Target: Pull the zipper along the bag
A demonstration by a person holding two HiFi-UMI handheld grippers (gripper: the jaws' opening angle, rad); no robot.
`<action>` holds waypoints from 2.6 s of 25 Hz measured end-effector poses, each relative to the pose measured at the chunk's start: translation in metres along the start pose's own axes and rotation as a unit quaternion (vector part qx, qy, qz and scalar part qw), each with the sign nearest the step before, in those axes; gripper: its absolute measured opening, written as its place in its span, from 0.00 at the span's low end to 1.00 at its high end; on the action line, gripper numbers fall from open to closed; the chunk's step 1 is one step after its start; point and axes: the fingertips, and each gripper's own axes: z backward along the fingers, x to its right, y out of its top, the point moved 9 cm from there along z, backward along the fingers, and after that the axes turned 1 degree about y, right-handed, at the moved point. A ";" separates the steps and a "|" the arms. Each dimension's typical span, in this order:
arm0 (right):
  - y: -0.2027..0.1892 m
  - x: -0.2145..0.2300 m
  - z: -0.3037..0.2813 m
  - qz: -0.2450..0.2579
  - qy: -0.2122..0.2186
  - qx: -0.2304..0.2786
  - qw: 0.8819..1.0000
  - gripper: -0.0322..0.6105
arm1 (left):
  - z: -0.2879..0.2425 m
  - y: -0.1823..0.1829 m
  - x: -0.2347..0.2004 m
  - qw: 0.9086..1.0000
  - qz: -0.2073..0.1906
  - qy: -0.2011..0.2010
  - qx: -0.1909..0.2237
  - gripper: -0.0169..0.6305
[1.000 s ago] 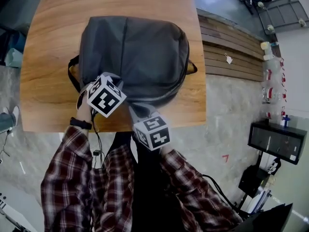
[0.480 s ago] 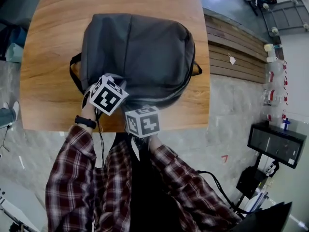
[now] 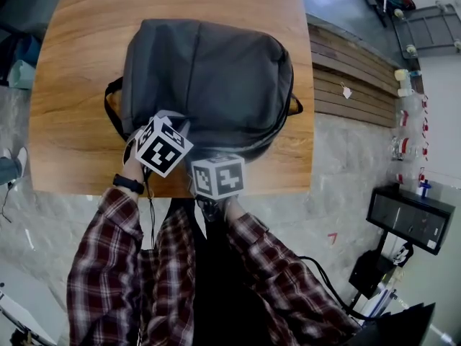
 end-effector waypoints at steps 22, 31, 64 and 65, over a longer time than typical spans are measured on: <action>0.002 0.070 0.074 0.038 -0.057 -0.069 0.995 0.07 | -0.003 -0.009 -0.001 0.999 -0.007 -0.015 0.038 0.05; 0.011 0.122 0.121 0.101 -0.107 -0.085 0.985 0.07 | -0.005 -0.008 -0.001 0.999 0.004 -0.021 0.040 0.05; -0.023 -0.037 -0.017 0.095 0.057 -0.033 0.993 0.07 | 0.041 -0.072 0.002 0.965 0.252 0.048 -0.050 0.05; -0.022 -0.037 -0.016 0.104 0.047 -0.038 0.993 0.07 | 0.038 -0.070 0.004 0.970 0.229 0.058 -0.054 0.05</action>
